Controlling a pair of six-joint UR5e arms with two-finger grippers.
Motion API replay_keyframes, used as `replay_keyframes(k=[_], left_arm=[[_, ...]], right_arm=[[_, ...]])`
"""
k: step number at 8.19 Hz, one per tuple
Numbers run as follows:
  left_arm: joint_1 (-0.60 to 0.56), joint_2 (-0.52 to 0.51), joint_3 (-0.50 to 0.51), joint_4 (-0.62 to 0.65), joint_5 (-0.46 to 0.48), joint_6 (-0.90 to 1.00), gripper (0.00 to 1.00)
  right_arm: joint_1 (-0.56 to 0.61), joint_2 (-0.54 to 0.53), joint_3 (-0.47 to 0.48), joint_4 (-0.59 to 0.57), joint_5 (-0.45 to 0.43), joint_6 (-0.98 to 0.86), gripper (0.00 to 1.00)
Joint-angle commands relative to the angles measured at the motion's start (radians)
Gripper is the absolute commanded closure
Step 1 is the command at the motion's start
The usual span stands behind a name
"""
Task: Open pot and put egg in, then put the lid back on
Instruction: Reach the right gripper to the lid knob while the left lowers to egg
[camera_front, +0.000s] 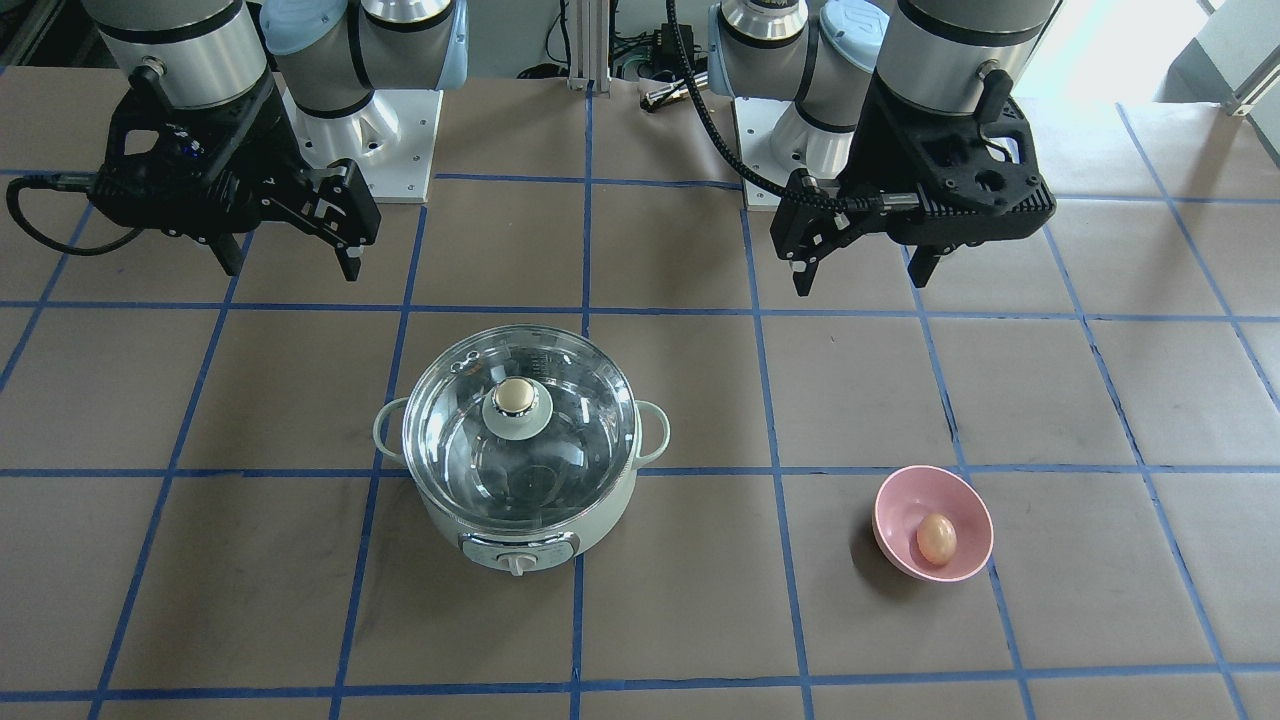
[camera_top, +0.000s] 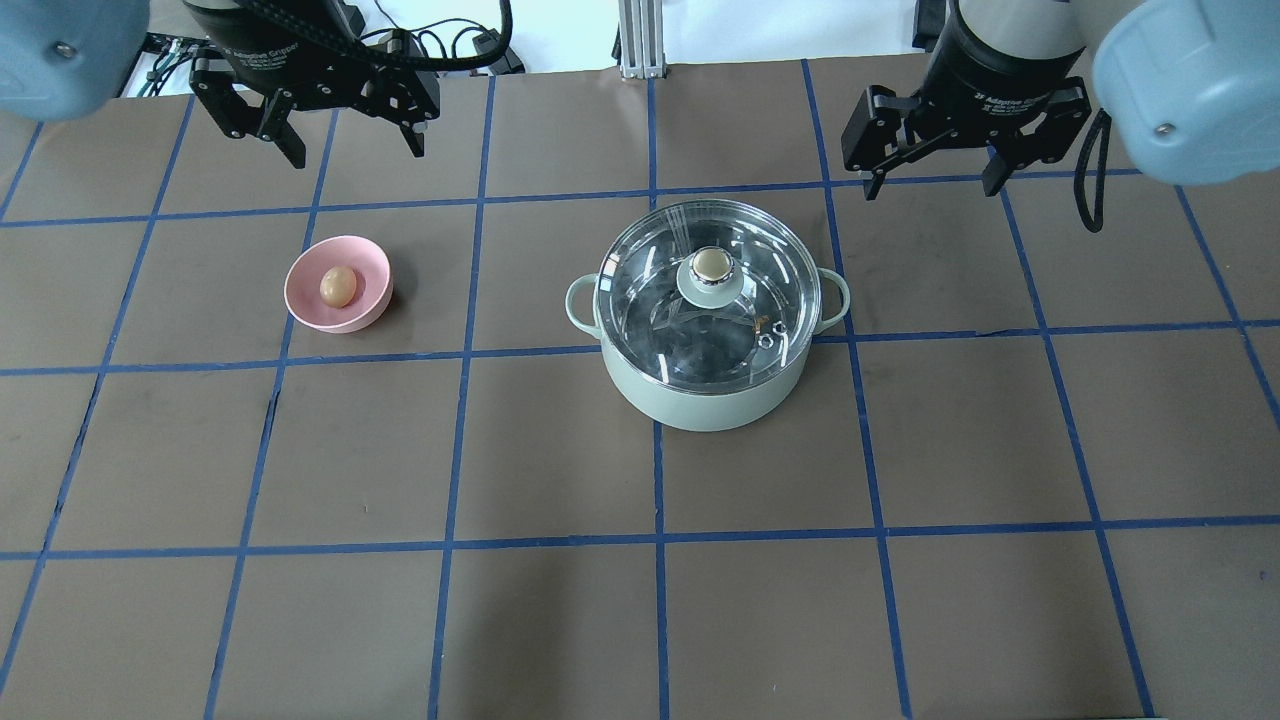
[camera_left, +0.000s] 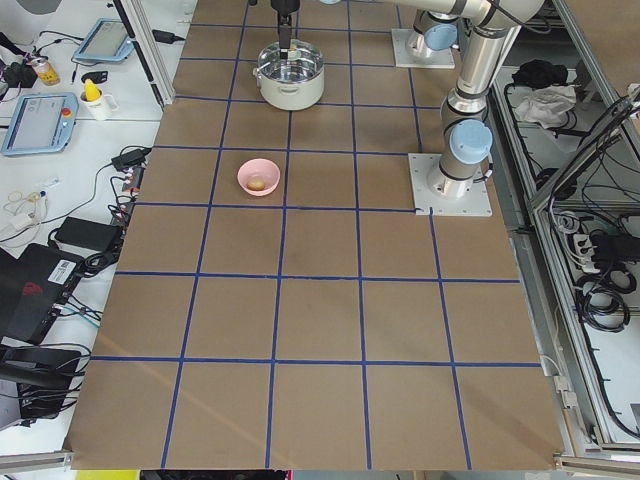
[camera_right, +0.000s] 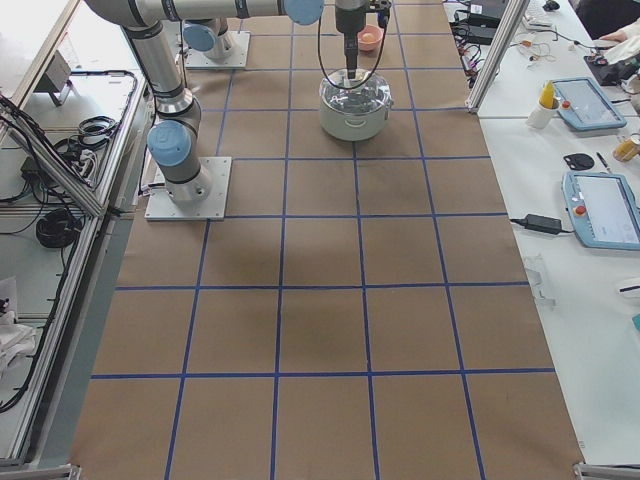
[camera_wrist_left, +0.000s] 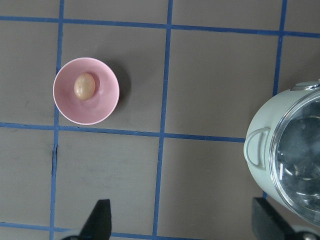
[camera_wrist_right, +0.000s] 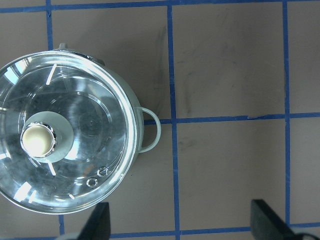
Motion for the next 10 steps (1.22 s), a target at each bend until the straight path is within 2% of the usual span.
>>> replay_keyframes(k=[1,2,3,4,5,6,7,8,10], left_arm=[[0.008,-0.008,0.008,0.002,-0.004,0.007,0.0],[0.018,-0.018,0.011,0.002,-0.006,0.047,0.0],[0.023,-0.041,-0.003,0.07,-0.012,0.144,0.0],[0.064,-0.096,-0.003,0.14,-0.014,0.198,0.0],[0.137,-0.15,-0.005,0.15,-0.014,0.197,0.0],[0.19,-0.201,-0.008,0.164,-0.014,0.217,0.0],[0.21,-0.26,-0.009,0.205,-0.012,0.283,0.0],[0.212,-0.314,-0.024,0.272,-0.011,0.283,0.0],[0.213,-0.38,-0.116,0.432,-0.008,0.301,0.0]], right_arm=[[0.001,0.018,-0.002,-0.049,-0.004,-0.013,0.0],[0.001,0.021,-0.002,-0.053,0.002,-0.001,0.0],[0.001,0.025,-0.002,-0.054,0.004,0.002,0.0],[0.004,0.051,-0.005,-0.088,0.019,0.016,0.0],[0.03,0.096,-0.015,-0.126,0.021,0.052,0.0],[0.097,0.135,-0.02,-0.139,0.021,0.174,0.0],[0.166,0.195,-0.02,-0.224,0.021,0.229,0.0],[0.204,0.263,-0.02,-0.296,0.021,0.282,0.0],[0.223,0.305,-0.005,-0.3,0.021,0.324,0.0]])
